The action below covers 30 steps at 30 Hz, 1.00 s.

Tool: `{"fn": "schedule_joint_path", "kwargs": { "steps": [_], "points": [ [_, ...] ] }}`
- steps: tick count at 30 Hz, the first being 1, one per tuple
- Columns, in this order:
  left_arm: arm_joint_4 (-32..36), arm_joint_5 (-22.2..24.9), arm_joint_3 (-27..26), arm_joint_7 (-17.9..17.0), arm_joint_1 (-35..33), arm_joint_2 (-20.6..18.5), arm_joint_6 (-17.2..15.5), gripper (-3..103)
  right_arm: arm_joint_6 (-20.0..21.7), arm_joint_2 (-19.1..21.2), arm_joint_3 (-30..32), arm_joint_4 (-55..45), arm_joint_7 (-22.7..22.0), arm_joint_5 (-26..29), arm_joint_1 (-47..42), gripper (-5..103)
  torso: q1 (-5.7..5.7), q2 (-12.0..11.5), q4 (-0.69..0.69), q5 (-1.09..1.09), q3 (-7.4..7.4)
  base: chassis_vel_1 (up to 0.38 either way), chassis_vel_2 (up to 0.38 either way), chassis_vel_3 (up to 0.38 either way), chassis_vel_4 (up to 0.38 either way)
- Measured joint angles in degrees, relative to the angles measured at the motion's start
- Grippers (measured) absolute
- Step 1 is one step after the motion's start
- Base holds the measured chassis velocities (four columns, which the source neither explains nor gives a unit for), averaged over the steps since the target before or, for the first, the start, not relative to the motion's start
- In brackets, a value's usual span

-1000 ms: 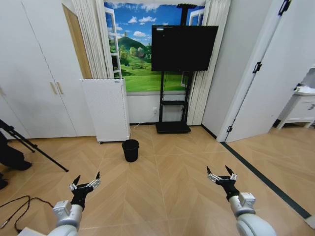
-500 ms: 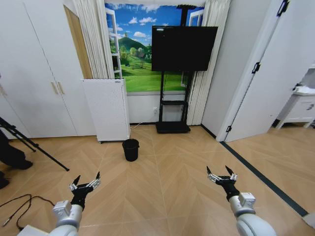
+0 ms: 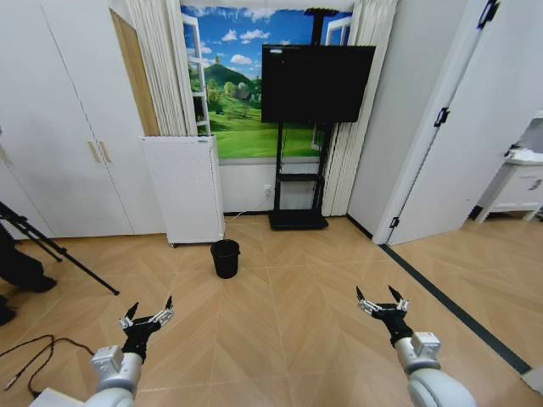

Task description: Pick up the trash bin and place the garbage on the floor into it.

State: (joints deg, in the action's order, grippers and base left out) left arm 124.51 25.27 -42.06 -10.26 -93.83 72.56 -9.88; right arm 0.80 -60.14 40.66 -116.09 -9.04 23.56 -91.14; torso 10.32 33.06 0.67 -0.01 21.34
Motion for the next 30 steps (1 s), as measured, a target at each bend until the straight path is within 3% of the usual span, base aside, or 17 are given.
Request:
{"fn": "schedule_joint_path", "kwargs": {
  "steps": [13,30],
  "points": [
    [0.0,0.0,0.02,0.06,0.0,0.01,0.0,100,0.0,0.0,0.01,0.0,-0.01,0.0,0.0,100,0.01,0.0,-0.01,0.01,0.0,-0.138,-0.147,0.145,0.128],
    [0.0,0.0,0.0,0.01,0.0,0.01,0.0,100,0.0,0.0,0.0,0.0,0.01,0.0,0.0,100,0.0,0.0,0.02,0.04,0.0,-0.006,-0.017,0.004,0.013]
  ]
}}
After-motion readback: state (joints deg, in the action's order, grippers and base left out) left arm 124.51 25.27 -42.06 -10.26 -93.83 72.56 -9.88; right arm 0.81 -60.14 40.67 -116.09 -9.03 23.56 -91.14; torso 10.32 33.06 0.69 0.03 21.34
